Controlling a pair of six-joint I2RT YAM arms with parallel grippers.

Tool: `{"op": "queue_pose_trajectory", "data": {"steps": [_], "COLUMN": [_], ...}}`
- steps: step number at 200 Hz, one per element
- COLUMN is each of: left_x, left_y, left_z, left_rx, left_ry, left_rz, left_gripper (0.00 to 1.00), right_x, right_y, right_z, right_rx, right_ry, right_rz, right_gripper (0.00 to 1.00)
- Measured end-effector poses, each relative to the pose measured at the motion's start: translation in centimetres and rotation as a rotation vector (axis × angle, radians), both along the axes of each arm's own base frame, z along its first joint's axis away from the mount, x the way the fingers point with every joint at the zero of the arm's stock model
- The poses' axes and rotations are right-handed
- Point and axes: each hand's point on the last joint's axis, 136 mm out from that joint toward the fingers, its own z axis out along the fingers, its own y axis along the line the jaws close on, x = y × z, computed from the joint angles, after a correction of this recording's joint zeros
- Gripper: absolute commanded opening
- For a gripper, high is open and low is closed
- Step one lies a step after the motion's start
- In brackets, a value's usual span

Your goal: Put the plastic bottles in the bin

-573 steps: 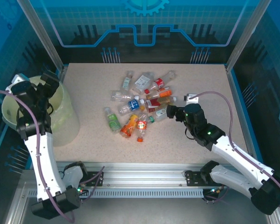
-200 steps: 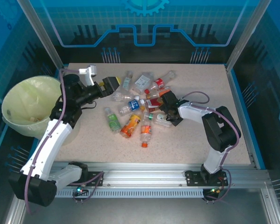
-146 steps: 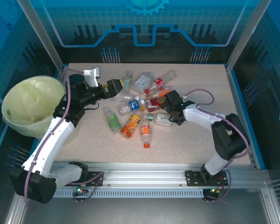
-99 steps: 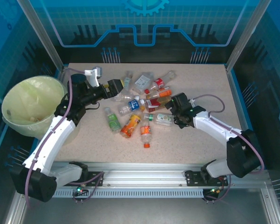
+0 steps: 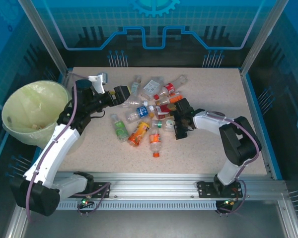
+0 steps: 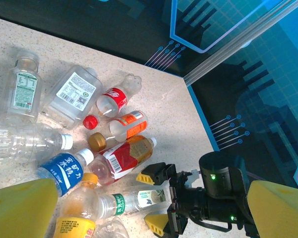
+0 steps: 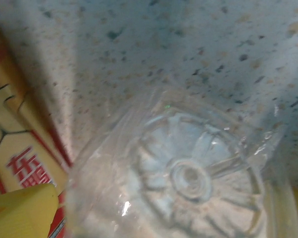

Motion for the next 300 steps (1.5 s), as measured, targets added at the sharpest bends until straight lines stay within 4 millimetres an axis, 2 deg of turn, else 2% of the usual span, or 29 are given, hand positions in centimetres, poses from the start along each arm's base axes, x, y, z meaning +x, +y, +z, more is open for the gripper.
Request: {"op": "queue_pose_trajectory", "data": {"steps": [33, 54, 71, 105, 132, 158, 174, 196, 225, 243, 266, 300], "left_x": [-0.1, -0.1, -0.2, -0.5, -0.7, -0.9, -1.4, -2.6, -4.7, -5.7, -6.4, -5.6], "left_y": [0.0, 0.0, -0.2, -1.3, -2.3, -3.6, -4.9, -7.2, -10.4, -12.2, -13.7, -14.4], "left_z": [-0.1, -0.1, -0.1, -0.4, -1.0, -1.6, -2.1, -2.6, -3.4, -3.7, -3.8, -3.2], "left_rx": [0.013, 0.014, 0.013, 0.020, 0.043, 0.077, 0.105, 0.139, 0.180, 0.207, 0.220, 0.235], "left_ry": [-0.004, -0.005, -0.005, 0.000, 0.000, -0.008, -0.020, -0.043, -0.080, -0.104, -0.131, -0.200], "left_rz": [-0.005, -0.007, -0.014, -0.051, -0.087, -0.138, -0.188, -0.292, -0.439, -0.510, -0.559, -0.545], "left_gripper": [0.99, 0.99, 0.99, 0.99, 0.99, 0.99, 0.99, 0.99, 0.99, 0.99, 0.99, 0.99], "right_x": [-0.2, -0.5, -0.9, -1.8, -1.6, -0.9, -0.7, -0.6, -0.9, -1.1, -1.3, -1.7], "right_y": [-0.3, -0.9, -1.8, -4.3, -6.6, -8.7, -9.1, -8.5, -6.6, -4.9, -2.5, 1.3], "right_z": [-0.1, -0.1, -0.1, 1.0, 4.3, 9.8, 13.4, 18.4, 23.0, 24.8, 26.3, 27.4], "right_rx": [0.012, 0.007, -0.012, -0.080, -0.158, -0.290, -0.388, -0.489, -0.552, -0.539, -0.485, -0.382], "right_ry": [0.005, -0.011, -0.030, -0.089, -0.206, -0.410, -0.552, -0.745, -0.918, -0.997, -1.086, -1.150], "right_rz": [-0.055, -0.086, -0.111, -0.161, -0.176, -0.091, 0.041, 0.244, 0.472, 0.584, 0.681, 0.793], "right_gripper": [0.90, 0.73, 0.64, 0.53, 0.48, 0.46, 0.47, 0.46, 0.46, 0.46, 0.46, 0.47]}}
